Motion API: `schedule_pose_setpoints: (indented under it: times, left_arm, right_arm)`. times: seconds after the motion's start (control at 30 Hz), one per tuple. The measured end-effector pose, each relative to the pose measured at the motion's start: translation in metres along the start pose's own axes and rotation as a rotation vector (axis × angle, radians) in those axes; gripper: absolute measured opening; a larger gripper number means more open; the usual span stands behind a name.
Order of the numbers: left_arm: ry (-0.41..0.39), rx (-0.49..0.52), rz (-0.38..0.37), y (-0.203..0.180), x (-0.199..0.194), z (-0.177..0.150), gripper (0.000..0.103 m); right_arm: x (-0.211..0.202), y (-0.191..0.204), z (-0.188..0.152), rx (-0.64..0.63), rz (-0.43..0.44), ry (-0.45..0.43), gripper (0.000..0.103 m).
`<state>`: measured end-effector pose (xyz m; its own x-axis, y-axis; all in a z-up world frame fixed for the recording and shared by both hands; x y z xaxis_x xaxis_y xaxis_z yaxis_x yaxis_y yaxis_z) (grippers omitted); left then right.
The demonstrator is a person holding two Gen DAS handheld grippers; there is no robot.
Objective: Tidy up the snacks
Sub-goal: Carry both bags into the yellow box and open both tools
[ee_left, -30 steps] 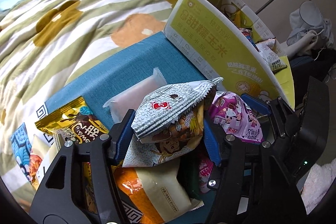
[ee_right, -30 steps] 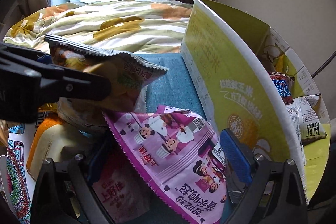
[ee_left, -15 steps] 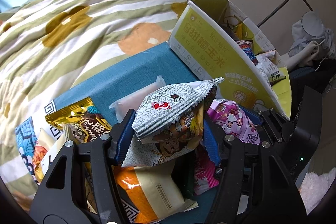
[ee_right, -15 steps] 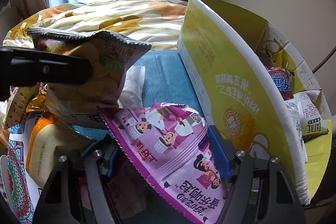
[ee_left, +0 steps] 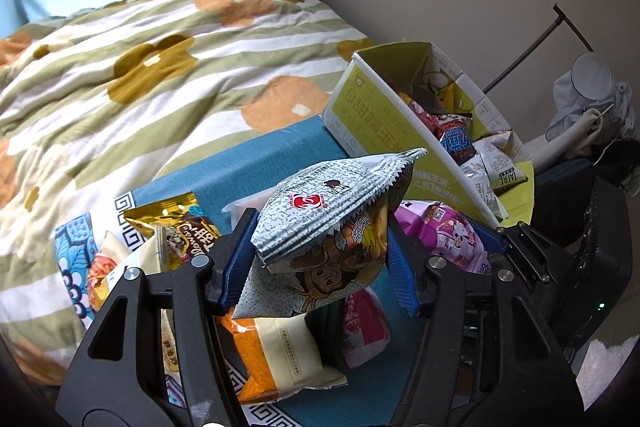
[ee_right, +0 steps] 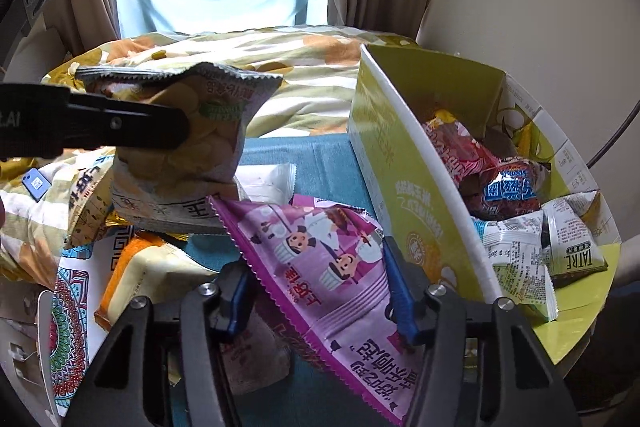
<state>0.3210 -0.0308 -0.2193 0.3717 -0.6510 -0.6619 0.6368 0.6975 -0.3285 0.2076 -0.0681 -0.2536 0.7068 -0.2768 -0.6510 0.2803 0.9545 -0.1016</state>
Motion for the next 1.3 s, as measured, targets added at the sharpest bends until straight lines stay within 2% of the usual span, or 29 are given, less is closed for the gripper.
schedule_pose_setpoints:
  times: [0.33, 0.53, 0.7, 0.83, 0.97, 1.13, 1.3]
  left_arm:
    - [-0.107, -0.079, 0.083, -0.007, -0.062, 0.022, 0.056]
    - [-0.176, -0.071, 0.136, -0.031, -0.089, 0.044, 0.056]
    - [-0.238, -0.070, 0.172, -0.066, -0.093, 0.070, 0.056]
    - [-0.278, -0.082, 0.200, -0.099, -0.075, 0.090, 0.056]
    - [-0.294, -0.101, 0.207, -0.131, -0.040, 0.108, 0.056]
    - [-0.275, -0.121, 0.228, -0.162, 0.019, 0.125, 0.056]
    - [-0.242, -0.171, 0.214, -0.178, 0.075, 0.132, 0.056]
  right_arm:
    - [-0.062, -0.001, 0.047, 0.005, 0.094, -0.118, 0.053]
    - [-0.101, -0.017, 0.084, 0.021, 0.149, -0.192, 0.053]
    - [-0.126, -0.046, 0.113, 0.024, 0.201, -0.252, 0.053]
    - [-0.132, -0.081, 0.134, 0.005, 0.227, -0.302, 0.053]
    - [-0.124, -0.123, 0.150, -0.011, 0.249, -0.315, 0.053]
    - [-0.100, -0.172, 0.162, -0.031, 0.262, -0.314, 0.053]
    - [-0.067, -0.211, 0.168, -0.047, 0.281, -0.271, 0.053]
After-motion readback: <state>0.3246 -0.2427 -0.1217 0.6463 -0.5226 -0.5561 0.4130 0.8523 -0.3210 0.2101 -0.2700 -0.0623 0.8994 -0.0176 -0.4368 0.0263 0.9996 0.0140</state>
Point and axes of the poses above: each gripper's, at about its wrist camera, not at the fingertips, and x roughly the way its jaws point, y to its left, z to its top, the point moved 7 cm from there along x, roughly the way its jaws point, and after that the axes turned 11 degrees about -y, right-handed, at the moved point
